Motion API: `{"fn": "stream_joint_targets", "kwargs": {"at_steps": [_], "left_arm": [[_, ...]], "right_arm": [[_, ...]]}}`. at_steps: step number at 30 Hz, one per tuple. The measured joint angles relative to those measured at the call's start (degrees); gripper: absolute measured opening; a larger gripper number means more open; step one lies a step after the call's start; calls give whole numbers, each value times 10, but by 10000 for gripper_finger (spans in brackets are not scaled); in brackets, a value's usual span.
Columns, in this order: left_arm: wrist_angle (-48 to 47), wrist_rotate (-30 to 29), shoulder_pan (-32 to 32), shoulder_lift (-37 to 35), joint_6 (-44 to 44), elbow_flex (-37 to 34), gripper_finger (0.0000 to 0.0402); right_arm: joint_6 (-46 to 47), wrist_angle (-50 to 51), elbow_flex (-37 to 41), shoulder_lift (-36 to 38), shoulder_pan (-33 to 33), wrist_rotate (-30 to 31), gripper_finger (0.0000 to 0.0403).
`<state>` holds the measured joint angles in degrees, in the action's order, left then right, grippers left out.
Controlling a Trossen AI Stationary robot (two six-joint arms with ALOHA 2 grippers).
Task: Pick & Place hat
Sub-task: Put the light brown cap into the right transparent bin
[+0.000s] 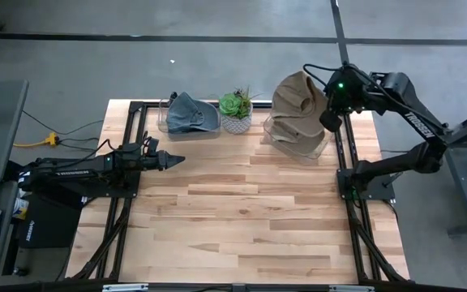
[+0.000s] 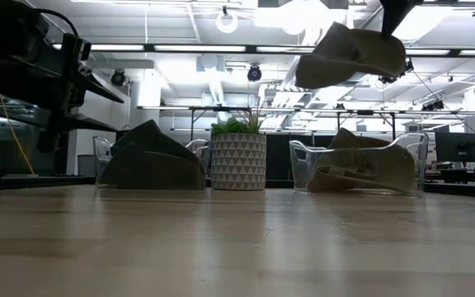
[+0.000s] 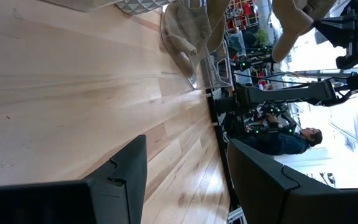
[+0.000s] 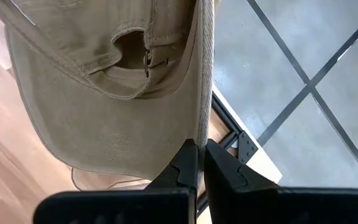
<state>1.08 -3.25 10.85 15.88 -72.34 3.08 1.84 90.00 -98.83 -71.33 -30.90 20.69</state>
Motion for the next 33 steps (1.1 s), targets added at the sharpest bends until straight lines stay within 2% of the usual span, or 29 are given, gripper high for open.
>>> {"fn": "stream_joint_targets", "kwargs": {"at_steps": [7, 16, 33], "left_arm": [[0, 0, 0, 0, 0, 0, 183], [0, 0, 0, 0, 0, 0, 183], [0, 0, 0, 0, 0, 0, 183]], "right_arm": [[-8, -8, 41, 1, -14, 3, 2], [-31, -91, 132, 0, -15, -4, 2], [-34, -140, 209, 3, -63, -70, 2]]}}
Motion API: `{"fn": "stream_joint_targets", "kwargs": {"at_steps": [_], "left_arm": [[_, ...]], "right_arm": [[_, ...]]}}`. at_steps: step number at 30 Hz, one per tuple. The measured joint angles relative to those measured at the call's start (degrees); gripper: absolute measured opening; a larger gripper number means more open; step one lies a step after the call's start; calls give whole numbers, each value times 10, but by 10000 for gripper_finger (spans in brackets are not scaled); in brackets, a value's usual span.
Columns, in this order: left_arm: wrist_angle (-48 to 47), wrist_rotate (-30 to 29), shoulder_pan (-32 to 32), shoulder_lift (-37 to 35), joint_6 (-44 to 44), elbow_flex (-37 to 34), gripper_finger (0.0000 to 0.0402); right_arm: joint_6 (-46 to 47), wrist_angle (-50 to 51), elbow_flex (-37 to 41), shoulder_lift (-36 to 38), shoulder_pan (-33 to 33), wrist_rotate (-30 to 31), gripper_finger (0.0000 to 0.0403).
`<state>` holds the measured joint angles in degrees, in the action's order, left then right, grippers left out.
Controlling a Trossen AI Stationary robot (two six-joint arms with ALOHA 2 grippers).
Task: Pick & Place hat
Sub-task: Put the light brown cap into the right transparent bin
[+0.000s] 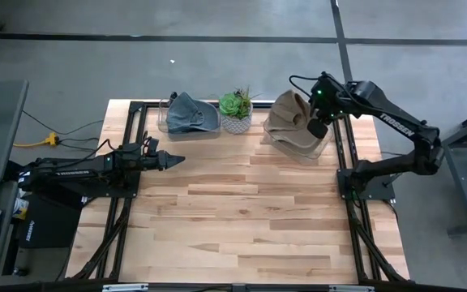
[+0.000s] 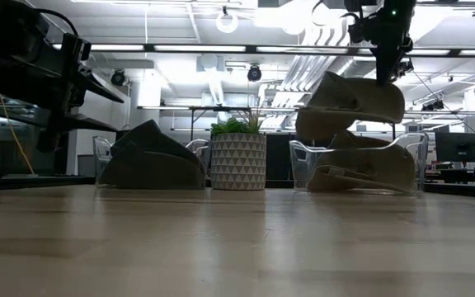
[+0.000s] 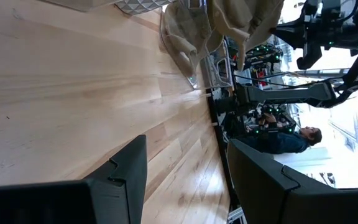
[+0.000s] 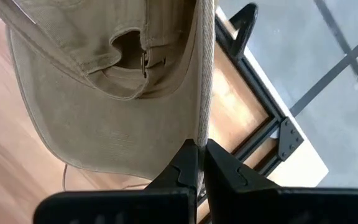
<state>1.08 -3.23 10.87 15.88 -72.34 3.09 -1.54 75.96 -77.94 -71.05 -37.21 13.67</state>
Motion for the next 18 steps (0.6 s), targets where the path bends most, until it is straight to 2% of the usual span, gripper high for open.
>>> {"fn": "stream_joint_targets", "kwargs": {"at_steps": [18], "left_arm": [[0, 0, 0, 0, 0, 0, 183]], "right_arm": [[-1, -22, 70, 0, -37, -25, 2]]}}
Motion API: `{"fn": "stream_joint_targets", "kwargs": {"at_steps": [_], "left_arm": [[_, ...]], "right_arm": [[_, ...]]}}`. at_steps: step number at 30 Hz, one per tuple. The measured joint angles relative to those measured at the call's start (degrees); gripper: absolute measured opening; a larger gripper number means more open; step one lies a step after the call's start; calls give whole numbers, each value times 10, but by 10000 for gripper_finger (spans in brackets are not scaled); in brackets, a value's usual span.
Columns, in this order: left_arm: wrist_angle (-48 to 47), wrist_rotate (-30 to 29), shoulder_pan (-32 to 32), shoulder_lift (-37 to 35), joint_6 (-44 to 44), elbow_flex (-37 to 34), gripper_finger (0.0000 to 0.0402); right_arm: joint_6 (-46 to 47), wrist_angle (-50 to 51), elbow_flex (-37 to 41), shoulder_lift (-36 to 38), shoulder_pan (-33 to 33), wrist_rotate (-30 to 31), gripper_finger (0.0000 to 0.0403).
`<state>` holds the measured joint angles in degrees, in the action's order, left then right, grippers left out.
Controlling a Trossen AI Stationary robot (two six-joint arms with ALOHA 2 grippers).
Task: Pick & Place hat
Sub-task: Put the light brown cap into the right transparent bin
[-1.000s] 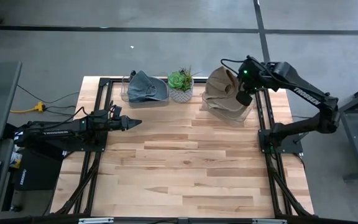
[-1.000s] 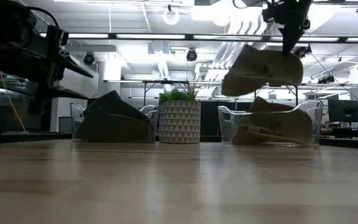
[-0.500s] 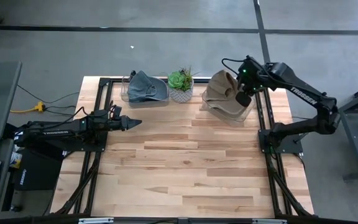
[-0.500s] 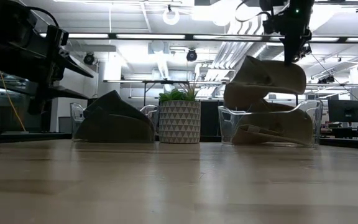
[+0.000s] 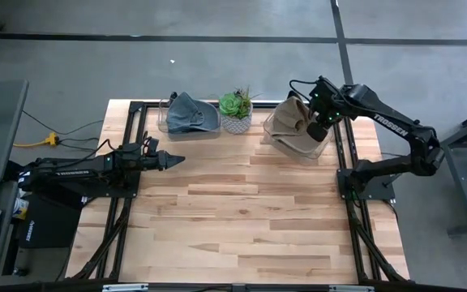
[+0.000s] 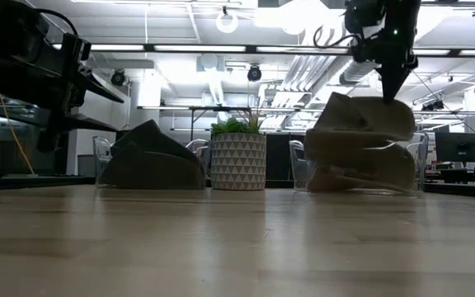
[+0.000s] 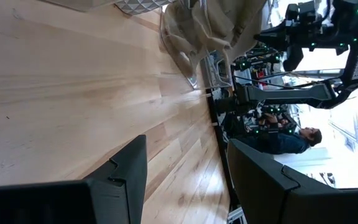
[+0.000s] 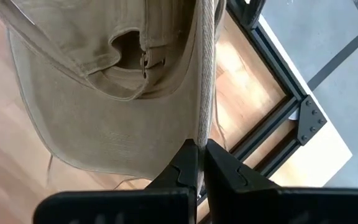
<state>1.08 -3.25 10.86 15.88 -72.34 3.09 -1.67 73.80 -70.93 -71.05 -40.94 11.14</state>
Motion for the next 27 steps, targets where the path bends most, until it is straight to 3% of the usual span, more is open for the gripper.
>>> {"fn": "stream_joint_targets", "kwargs": {"at_steps": [27], "left_arm": [[0, 0, 0, 0, 0, 0, 183]], "right_arm": [[22, -124, 145, 0, -41, -16, 2]]}}
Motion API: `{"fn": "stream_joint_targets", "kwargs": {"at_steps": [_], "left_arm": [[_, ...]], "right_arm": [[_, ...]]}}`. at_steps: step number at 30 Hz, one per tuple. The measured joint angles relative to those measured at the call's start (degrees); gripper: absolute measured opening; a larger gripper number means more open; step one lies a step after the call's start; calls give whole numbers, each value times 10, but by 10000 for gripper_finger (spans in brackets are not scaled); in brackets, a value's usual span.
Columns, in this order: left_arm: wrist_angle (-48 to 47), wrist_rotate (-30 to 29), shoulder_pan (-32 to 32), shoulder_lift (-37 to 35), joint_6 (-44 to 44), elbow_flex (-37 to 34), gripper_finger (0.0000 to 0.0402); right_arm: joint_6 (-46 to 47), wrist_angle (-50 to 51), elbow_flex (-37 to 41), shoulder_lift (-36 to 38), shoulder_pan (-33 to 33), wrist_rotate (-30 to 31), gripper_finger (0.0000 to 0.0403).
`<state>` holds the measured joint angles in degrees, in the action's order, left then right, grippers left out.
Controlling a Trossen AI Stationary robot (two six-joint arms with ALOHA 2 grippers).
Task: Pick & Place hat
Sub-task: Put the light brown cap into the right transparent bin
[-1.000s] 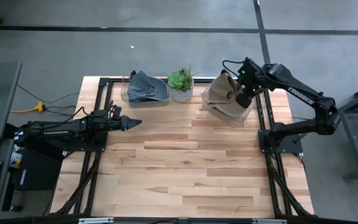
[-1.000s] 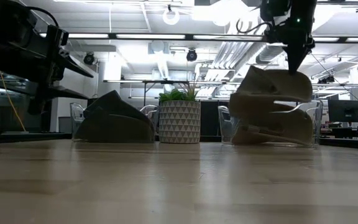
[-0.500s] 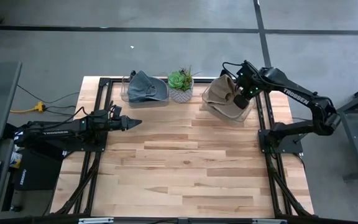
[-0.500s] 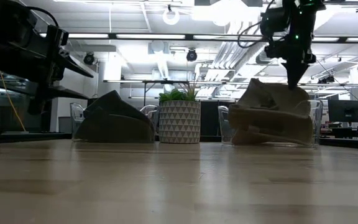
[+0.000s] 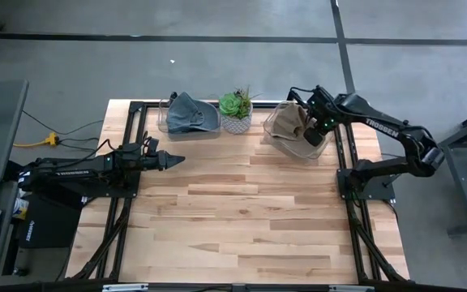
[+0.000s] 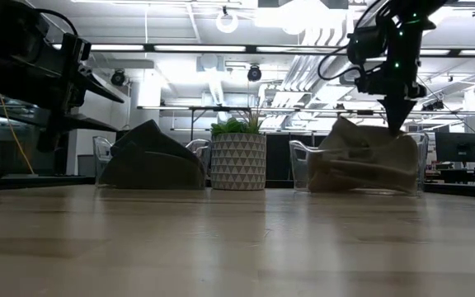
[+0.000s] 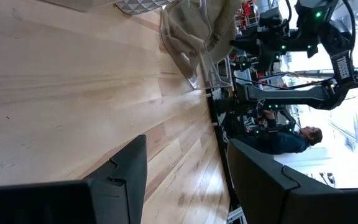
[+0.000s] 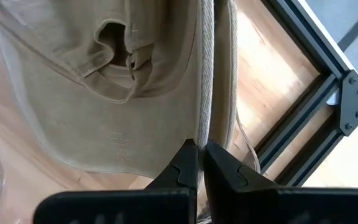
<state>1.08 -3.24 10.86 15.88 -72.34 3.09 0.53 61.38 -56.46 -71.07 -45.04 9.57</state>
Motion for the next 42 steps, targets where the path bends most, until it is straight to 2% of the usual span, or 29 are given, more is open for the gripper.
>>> {"fn": "stream_joint_targets", "kwargs": {"at_steps": [9, 14, 23, 28, 33, 38, 42], "left_arm": [[0, 0, 0, 0, 0, 0, 183], [0, 0, 0, 0, 0, 0, 183], [0, 0, 0, 0, 0, 0, 183], [0, 0, 0, 0, 0, 0, 183], [0, 0, 0, 0, 0, 0, 183], [0, 0, 0, 0, 0, 0, 183], [0, 0, 0, 0, 0, 0, 183]], "right_arm": [[16, -5, 8, 0, 0, 18, 7], [34, -12, 8, -13, 0, -9, 3], [51, -12, 8, -33, 0, -25, 24], [73, -21, 8, -33, 0, -11, 35], [75, -27, 8, -33, 0, -10, 62], [71, -26, 8, -33, 0, -9, 107], [70, -20, -11, -33, 0, 21, 137]]}}
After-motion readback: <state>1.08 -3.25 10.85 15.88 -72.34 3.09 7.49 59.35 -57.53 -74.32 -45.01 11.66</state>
